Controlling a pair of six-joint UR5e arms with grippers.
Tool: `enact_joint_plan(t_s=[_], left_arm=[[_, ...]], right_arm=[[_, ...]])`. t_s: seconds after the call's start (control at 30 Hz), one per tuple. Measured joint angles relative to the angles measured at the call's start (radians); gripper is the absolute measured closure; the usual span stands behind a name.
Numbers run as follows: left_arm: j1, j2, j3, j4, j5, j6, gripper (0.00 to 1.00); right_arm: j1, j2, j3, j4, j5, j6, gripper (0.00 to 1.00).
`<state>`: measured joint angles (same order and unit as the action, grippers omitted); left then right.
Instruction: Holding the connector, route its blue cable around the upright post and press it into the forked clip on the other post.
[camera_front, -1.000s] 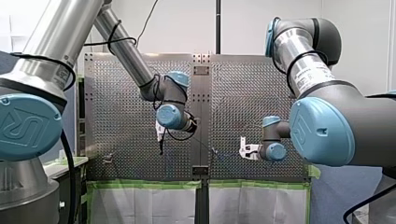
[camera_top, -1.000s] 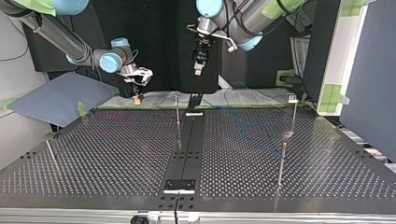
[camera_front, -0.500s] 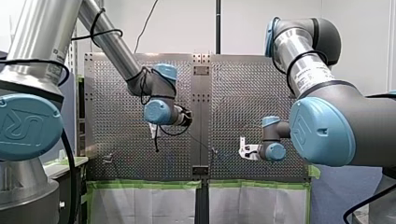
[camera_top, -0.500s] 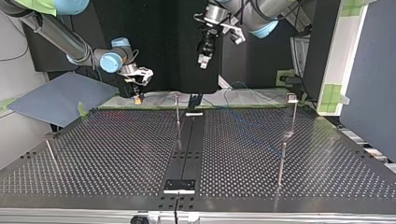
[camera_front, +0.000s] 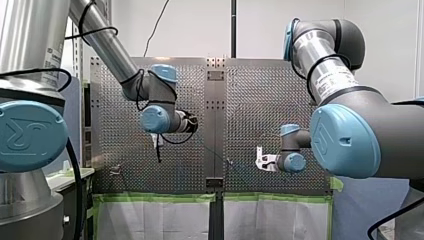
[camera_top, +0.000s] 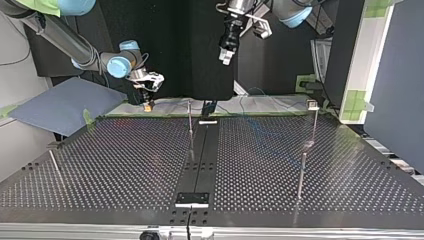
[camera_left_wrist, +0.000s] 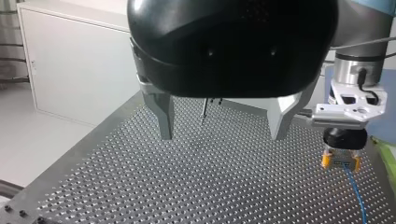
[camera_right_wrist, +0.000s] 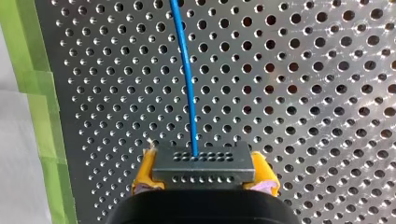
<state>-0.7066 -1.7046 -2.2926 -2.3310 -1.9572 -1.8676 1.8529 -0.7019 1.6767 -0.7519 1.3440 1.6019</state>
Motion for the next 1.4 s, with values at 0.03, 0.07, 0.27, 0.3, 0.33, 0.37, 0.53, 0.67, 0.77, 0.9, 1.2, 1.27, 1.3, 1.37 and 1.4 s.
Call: enact_joint_plan(t_s=[0.03, 0.07, 0.27, 0.3, 0.33, 0.37, 0.53, 0.67, 0.77, 0.9, 1.2, 1.27, 1.3, 1.37, 1.4], left_arm=[[0.0, -0.007, -0.004, 0.01, 0.0, 0.0, 0.0], [0.0, -0.013, -0.005, 0.018, 0.0, 0.0, 0.0], [0.0, -0.044, -0.008, 0.07, 0.0, -0.002, 0.0], [0.0, -0.045, -0.008, 0.078, -0.001, -0.002, 0.0], [0.0, -0.046, -0.008, 0.089, -0.001, -0.002, 0.0], [0.001, -0.047, -0.008, 0.097, -0.001, -0.002, 0.0], [0.001, -0.048, -0.008, 0.137, 0.0, -0.002, 0.0], [0.001, -0.048, -0.008, 0.144, -0.001, -0.002, 0.0], [0.001, -0.048, -0.008, 0.144, -0.001, -0.002, 0.0], [0.001, -0.048, -0.009, 0.143, -0.002, -0.001, 0.0], [0.001, -0.048, -0.009, 0.134, -0.002, 0.002, 0.0], [0.002, -0.048, -0.009, 0.133, -0.002, 0.002, 0.0], [0.002, -0.048, -0.009, 0.133, -0.002, 0.002, 0.0], [0.002, -0.048, -0.009, 0.133, -0.002, 0.002, 0.0], [0.002, -0.048, -0.009, 0.133, -0.002, 0.002, 0.0]], right_arm=[[-0.001, 0.0, 0.0, 0.0, 0.0, 0.0, 1.0], [-0.001, 0.0, 0.0, 0.0, 0.0, 0.0, 1.0], [-0.002, 0.0, -0.002, 0.002, 0.0, -0.002, 1.0], [-0.002, 0.0, -0.003, 0.004, 0.0, -0.003, 1.0], [-0.002, 0.0, -0.005, 0.007, 0.0, -0.004, 1.0], [-0.002, 0.0, -0.007, 0.011, 0.0, -0.005, 1.0], [-0.003, 0.0, -0.036, 0.047, 0.013, -0.029, 1.0], [-0.006, -0.004, -0.055, 0.08, 0.041, -0.056, 1.0], [-0.008, -0.018, -0.062, 0.104, 0.064, -0.061, 1.0], [-0.008, -0.05, -0.065, 0.138, 0.098, -0.051, 1.0], [0.001, -0.126, -0.066, 0.181, 0.162, -0.012, 1.0], [0.0, -0.141, -0.066, 0.182, 0.163, -0.001, 1.0], [0.0, -0.148, -0.066, 0.182, 0.163, 0.005, 1.0], [0.0, -0.164, -0.067, 0.184, 0.163, 0.019, 1.0], [-0.001, -0.171, -0.067, 0.186, 0.163, 0.025, 1.0]])
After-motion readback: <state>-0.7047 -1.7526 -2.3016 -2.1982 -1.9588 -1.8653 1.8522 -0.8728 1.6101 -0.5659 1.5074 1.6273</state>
